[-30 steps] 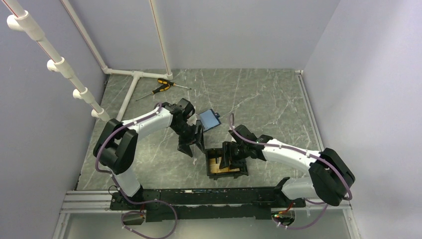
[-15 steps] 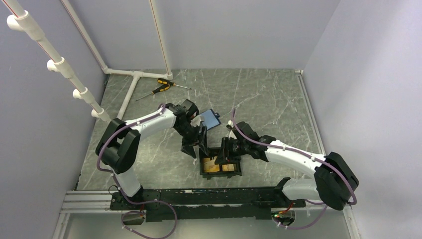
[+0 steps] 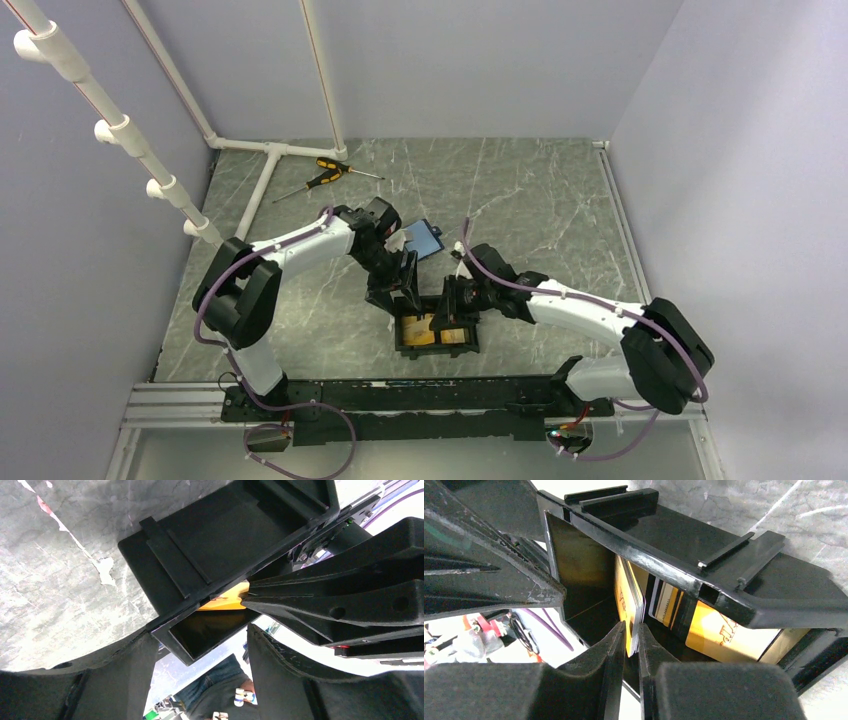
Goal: Put the credit cards into the card holder
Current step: Pick up the credit card from the storage box.
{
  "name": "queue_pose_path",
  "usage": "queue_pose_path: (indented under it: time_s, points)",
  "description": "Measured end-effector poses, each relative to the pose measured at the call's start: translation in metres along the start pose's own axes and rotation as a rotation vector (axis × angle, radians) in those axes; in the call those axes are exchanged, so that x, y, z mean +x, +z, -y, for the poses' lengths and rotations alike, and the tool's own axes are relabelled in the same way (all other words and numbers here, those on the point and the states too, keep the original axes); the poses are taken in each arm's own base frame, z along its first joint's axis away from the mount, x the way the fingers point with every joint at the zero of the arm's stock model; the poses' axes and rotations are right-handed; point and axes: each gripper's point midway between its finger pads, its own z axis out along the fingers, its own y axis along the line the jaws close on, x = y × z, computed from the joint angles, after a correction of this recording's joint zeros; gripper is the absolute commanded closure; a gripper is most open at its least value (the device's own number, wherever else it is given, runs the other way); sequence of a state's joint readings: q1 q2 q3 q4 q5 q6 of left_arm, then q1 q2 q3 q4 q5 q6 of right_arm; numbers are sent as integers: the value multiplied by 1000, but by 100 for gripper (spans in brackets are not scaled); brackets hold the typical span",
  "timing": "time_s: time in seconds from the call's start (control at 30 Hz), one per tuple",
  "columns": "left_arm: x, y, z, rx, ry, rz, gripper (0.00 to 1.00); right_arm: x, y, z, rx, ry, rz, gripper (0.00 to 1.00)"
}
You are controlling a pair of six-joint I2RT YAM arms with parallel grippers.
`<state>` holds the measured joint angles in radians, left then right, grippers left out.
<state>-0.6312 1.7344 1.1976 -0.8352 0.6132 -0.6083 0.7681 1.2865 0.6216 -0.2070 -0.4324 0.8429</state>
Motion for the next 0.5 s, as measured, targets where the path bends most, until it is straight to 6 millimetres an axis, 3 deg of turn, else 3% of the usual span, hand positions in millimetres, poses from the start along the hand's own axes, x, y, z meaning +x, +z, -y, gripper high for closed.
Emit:
queue_pose_path:
  time_s: [0.07,0.27,0.5]
  points:
    - [-1,0,0,1,3,2,31,0,2,0,0,1,-2,100]
    - [-2,-7,-8,-62,26,30,27,-8,3,-2,20,38,-25,100]
    - [-16,-51,-13,-172,148,231,21,-41,-15,-11,-23,142,-27,100]
